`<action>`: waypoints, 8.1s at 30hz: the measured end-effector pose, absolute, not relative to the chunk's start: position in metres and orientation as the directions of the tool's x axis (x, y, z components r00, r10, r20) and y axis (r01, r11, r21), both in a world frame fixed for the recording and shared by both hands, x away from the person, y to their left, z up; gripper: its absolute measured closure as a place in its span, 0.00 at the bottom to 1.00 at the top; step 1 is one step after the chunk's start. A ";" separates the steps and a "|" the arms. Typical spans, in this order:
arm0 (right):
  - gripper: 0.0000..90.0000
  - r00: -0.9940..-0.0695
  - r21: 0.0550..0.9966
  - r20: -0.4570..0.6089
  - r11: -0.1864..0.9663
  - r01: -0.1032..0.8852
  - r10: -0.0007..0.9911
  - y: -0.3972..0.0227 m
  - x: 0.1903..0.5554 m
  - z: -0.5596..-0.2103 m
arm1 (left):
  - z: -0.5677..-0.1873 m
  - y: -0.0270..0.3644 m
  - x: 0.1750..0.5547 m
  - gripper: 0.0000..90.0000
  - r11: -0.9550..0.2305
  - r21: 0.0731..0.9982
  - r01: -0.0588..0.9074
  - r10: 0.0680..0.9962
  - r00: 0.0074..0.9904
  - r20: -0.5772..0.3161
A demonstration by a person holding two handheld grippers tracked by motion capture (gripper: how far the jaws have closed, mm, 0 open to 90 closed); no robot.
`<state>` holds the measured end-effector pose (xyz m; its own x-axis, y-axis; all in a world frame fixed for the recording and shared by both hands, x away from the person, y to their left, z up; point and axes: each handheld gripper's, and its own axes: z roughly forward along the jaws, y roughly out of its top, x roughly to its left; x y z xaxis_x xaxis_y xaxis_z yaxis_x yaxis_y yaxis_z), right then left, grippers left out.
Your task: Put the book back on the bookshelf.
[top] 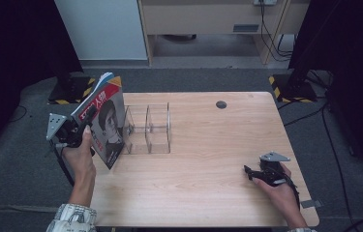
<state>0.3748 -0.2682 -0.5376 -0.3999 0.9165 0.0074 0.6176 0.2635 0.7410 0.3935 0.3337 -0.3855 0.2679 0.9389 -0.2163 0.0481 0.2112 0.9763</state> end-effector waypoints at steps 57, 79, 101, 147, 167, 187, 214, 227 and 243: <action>0.27 -0.403 0.742 0.004 0.268 0.615 0.915 -0.268 0.375 -0.538 | -0.388 0.340 0.391 0.68 0.187 0.976 0.108 0.949 0.236 -0.208; 0.27 -0.405 0.741 0.004 0.269 0.615 0.914 -0.268 0.375 -0.538 | -0.397 0.333 0.383 0.26 0.075 0.990 0.118 0.971 0.217 -0.100; 0.27 -0.413 0.739 0.011 0.271 0.616 0.911 -0.265 0.373 -0.537 | -0.406 0.336 0.371 0.10 0.064 0.982 0.176 0.971 0.214 -0.102; 0.25 -0.420 0.739 0.006 0.279 0.613 0.908 -0.264 0.373 -0.538 | -0.444 0.337 0.334 0.04 -0.010 0.944 0.329 0.979 0.193 -0.057; 0.25 -0.422 0.738 0.007 0.280 0.614 0.907 -0.264 0.373 -0.538 | -0.459 0.331 0.317 0.06 -0.054 0.905 0.423 0.983 0.183 -0.027; 0.25 -0.422 0.738 0.007 0.280 0.614 0.907 -0.264 0.373 -0.538 | -0.469 0.319 0.298 0.07 -0.122 0.859 0.497 0.967 0.253 -0.009; 0.24 -0.420 0.739 0.009 0.278 0.614 0.907 -0.264 0.373 -0.538 | -0.480 0.285 0.308 0.07 -0.256 0.820 0.511 0.902 0.432 0.012; 0.24 -0.424 0.737 0.006 0.282 0.614 0.906 -0.263 0.374 -0.538 | -0.482 0.272 0.316 0.06 -0.297 0.815 0.497 0.875 0.484 0.024; 0.23 -0.419 0.738 0.007 0.278 0.615 0.908 -0.263 0.374 -0.538 | -0.479 0.253 0.328 0.06 -0.336 0.814 0.474 0.846 0.532 0.039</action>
<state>0.3735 -0.2627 -0.5379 -0.4190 0.9080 0.0075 0.6153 0.2779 0.7377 0.3277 0.2532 -0.4791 0.5316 0.8461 0.0390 0.4744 -0.3356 0.8138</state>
